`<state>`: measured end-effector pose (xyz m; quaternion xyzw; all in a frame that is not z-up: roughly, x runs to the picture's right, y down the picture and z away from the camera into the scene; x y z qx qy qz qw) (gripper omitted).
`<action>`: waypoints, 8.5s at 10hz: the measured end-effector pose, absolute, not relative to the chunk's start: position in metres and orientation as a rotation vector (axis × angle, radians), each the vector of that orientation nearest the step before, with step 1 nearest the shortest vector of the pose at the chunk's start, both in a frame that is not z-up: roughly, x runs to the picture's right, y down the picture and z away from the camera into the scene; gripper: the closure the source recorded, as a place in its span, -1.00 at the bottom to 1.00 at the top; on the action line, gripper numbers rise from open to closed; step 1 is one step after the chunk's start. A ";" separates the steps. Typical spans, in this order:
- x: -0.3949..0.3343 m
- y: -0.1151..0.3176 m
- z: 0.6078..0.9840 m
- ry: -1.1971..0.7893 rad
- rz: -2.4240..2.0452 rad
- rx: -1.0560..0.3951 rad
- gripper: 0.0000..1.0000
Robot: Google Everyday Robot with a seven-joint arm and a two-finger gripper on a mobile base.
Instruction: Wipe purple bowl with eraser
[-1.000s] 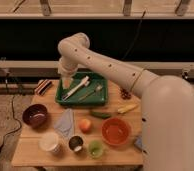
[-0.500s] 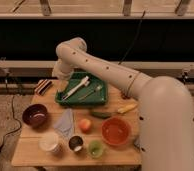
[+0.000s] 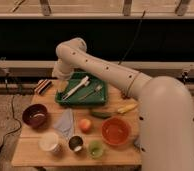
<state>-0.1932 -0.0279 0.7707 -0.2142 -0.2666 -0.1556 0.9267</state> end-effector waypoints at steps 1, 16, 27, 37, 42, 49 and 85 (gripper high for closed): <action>-0.184 -0.028 0.775 -0.515 -0.335 -0.447 -0.30; -0.263 -0.071 0.927 -0.473 -0.431 -0.417 -0.30; -0.318 -0.077 0.958 -0.475 -0.530 -0.381 -0.30; -0.329 -0.070 0.967 -0.460 -0.572 -0.396 -0.30; -0.332 -0.057 0.977 -0.450 -0.594 -0.412 -0.30; -0.345 -0.044 0.978 -0.292 -0.759 -0.369 -0.30; -0.351 -0.042 0.991 -0.246 -0.812 -0.374 -0.30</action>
